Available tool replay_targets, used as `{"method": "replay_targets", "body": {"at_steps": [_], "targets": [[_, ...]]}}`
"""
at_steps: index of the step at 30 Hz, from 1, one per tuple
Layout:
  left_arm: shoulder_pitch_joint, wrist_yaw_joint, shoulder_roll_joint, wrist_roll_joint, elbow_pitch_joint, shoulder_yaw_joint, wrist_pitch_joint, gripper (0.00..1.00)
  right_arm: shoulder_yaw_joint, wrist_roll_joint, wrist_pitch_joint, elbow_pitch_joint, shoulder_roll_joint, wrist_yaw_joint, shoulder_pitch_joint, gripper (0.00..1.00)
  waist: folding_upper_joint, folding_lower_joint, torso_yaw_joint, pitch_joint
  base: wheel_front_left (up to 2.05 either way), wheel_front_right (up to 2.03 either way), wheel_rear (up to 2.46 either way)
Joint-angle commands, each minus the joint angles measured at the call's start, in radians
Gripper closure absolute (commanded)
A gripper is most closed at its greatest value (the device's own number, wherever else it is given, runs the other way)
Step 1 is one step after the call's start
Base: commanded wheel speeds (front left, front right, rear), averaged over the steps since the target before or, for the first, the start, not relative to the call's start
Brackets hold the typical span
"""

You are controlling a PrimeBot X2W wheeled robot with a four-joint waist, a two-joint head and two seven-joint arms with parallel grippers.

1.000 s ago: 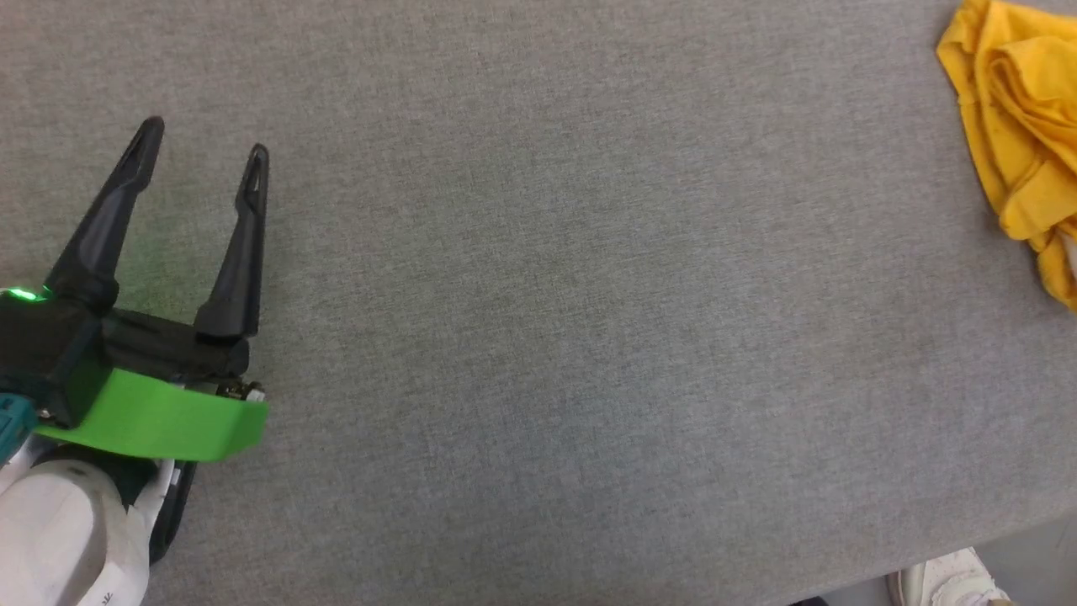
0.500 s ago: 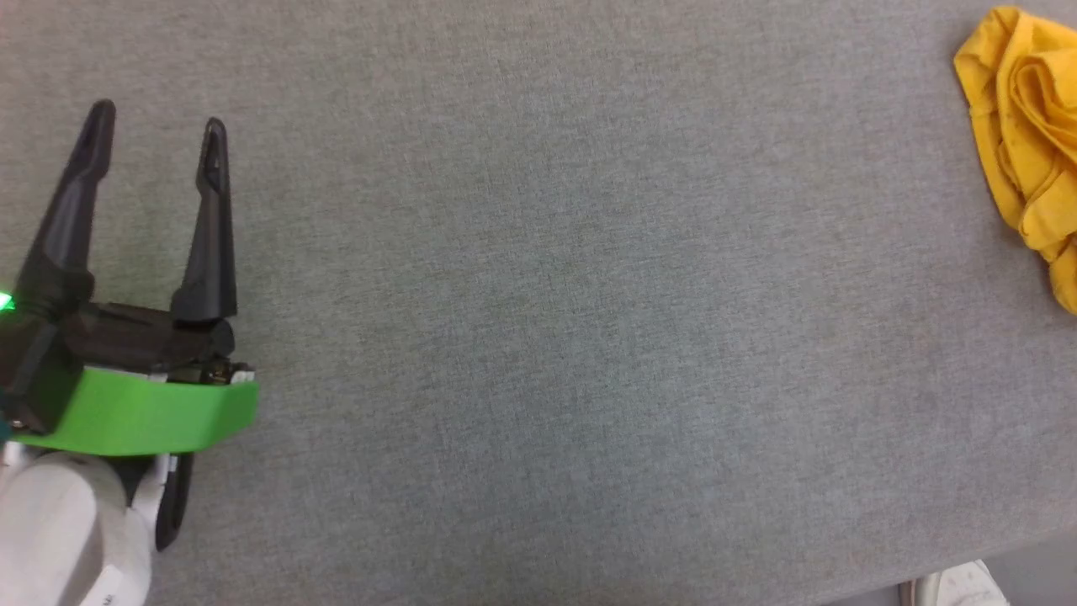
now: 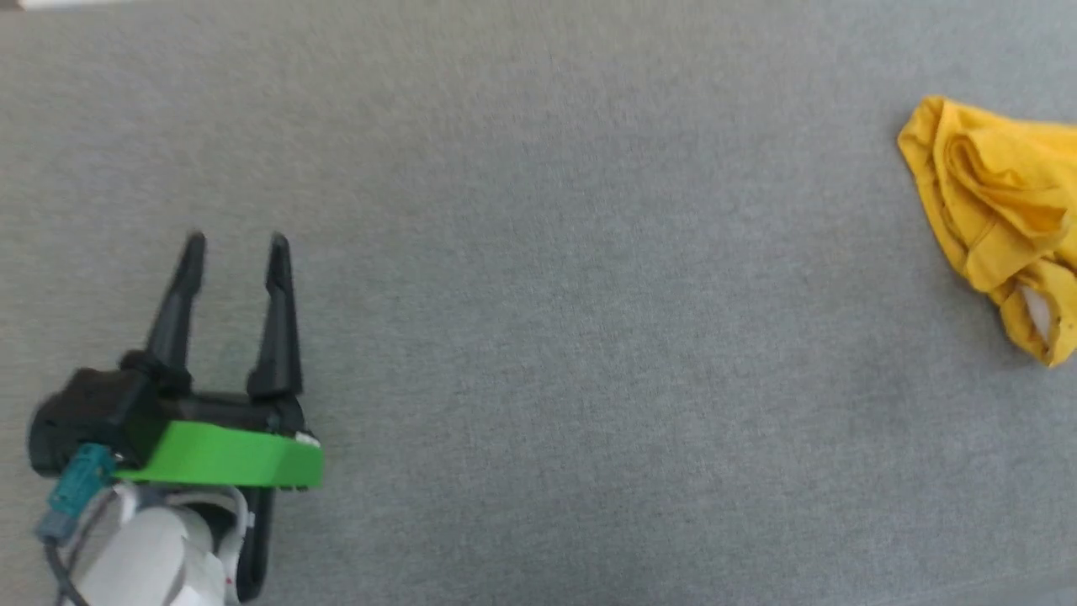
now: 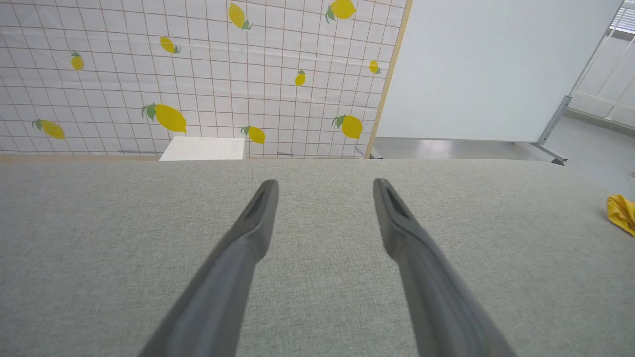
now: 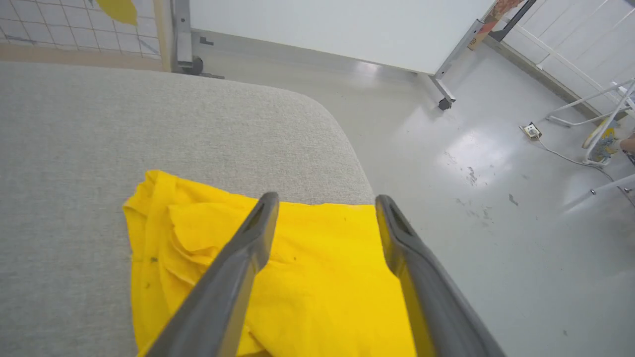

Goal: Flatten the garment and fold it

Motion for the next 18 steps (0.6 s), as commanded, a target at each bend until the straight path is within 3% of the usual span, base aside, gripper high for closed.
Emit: {"method": "replay_targets", "body": {"at_steps": [1, 10, 18], "targets": [[0.017, -0.008, -0.014, -0.016, 0.014, -0.005, -0.007, 0.0, 0.002, 0.017, -0.016, -0.027, 0.024, -0.002, 0.03, 0.0, 0.0, 0.0, 0.062, -0.143, 0.0, 0.0, 0.0], [0.078, -0.024, -0.072, -0.033, 0.085, -0.018, -0.017, 0.0, 0.023, 0.057, -0.073, -0.284, 0.215, -0.002, 0.265, 0.0, 0.0, 0.0, 0.143, -0.294, 0.0, 0.0, 0.0], [0.116, -0.027, -0.099, -0.019, 0.135, -0.022, -0.019, 0.0, 0.053, 0.014, -0.139, -0.447, 0.307, -0.002, 0.433, 0.0, 0.0, 0.0, 0.201, -0.366, 0.0, 0.0, 0.0]]}}
